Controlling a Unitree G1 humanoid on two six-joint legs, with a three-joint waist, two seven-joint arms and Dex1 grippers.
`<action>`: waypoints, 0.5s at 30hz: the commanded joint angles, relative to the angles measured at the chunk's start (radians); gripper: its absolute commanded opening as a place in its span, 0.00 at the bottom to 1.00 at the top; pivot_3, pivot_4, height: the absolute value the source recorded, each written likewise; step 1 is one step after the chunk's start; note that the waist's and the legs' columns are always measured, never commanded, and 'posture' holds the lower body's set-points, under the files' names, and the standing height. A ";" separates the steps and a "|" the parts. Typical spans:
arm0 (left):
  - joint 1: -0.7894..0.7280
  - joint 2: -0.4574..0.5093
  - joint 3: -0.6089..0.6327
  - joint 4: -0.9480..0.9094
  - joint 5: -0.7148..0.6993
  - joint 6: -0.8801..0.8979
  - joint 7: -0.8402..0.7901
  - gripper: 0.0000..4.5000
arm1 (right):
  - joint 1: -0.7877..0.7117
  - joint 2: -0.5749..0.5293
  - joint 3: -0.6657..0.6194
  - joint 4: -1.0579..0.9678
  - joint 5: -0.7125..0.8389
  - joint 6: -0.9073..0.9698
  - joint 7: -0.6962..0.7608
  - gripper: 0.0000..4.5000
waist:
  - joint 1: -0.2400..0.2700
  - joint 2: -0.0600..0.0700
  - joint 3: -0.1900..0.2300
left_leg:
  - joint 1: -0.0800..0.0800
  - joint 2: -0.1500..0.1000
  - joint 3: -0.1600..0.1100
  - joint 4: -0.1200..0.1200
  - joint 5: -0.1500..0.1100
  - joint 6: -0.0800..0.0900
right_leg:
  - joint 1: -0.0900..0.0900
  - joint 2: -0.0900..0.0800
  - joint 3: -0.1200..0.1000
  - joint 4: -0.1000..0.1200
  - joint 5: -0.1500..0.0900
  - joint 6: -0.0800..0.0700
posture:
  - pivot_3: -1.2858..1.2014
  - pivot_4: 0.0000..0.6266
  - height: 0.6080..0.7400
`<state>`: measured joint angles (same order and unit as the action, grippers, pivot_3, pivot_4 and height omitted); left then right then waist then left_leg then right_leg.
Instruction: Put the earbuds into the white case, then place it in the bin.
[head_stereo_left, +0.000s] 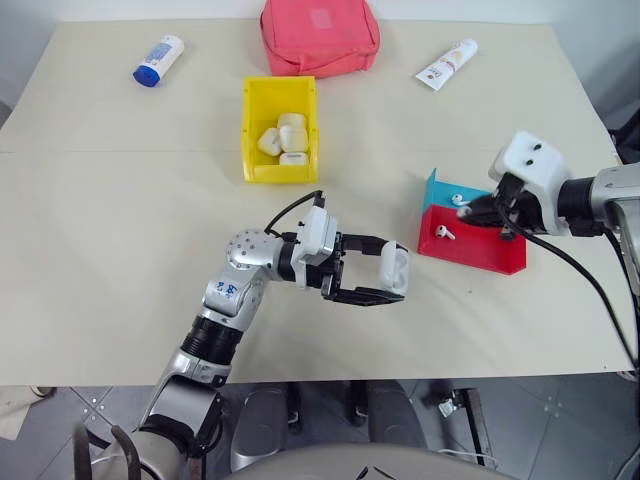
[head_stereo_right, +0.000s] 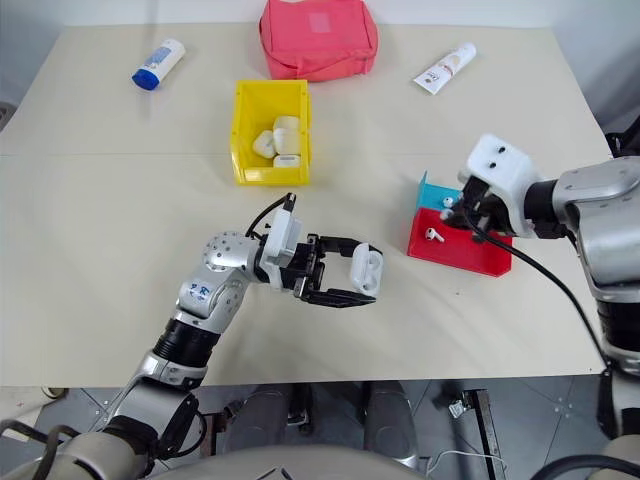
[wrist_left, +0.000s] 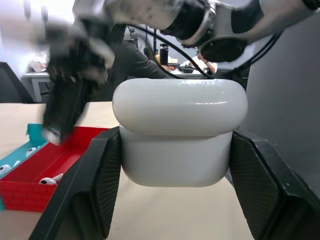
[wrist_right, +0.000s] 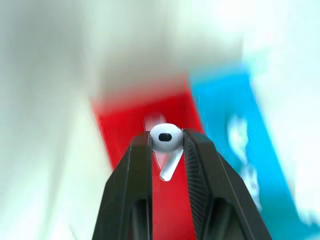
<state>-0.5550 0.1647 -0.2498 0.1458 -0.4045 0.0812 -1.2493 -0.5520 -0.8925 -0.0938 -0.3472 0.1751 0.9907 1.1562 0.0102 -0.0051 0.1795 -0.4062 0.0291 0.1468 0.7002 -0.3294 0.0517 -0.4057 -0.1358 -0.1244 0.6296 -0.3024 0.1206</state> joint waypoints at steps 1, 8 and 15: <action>-0.050 -0.022 0.010 0.084 -0.003 -0.056 -0.040 0.62 | 0.076 0.070 -0.224 -0.236 0.161 0.088 -0.048 0.12 | 0.009 0.000 0.000 | 0.000 0.000 0.000 0.000 0.000 0.000 | 0.000 0.000 0.000 0.000 0.000 0.000 | 0.52 0.24 1.00; -0.149 -0.073 0.059 0.262 -0.034 -0.090 -0.129 0.62 | 0.152 0.357 -0.472 -0.506 0.516 0.175 -0.218 0.12 | 0.013 0.000 0.000 | 0.000 0.000 -0.001 0.000 0.000 0.000 | 0.001 0.000 -0.001 -0.001 0.001 0.000 | 0.52 0.24 1.00; -0.220 -0.117 0.106 0.311 -0.067 -0.055 -0.167 0.62 | 0.239 0.433 -0.453 -0.555 0.697 0.118 -0.400 0.12 | 0.012 0.000 0.000 | 0.000 0.000 -0.001 0.000 0.000 0.001 | 0.001 0.001 0.000 0.000 0.001 0.000 | 0.52 0.24 1.00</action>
<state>-0.7520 0.0589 -0.1629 0.4745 -0.4394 0.0183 -1.4084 -0.3241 -0.4565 -0.5447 -0.8656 0.8315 1.1443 0.7876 0.0222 -0.0051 0.1795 -0.4062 0.0285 0.1463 0.6998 -0.3296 0.0527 -0.4047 -0.1352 -0.1244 0.6291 -0.3018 0.1207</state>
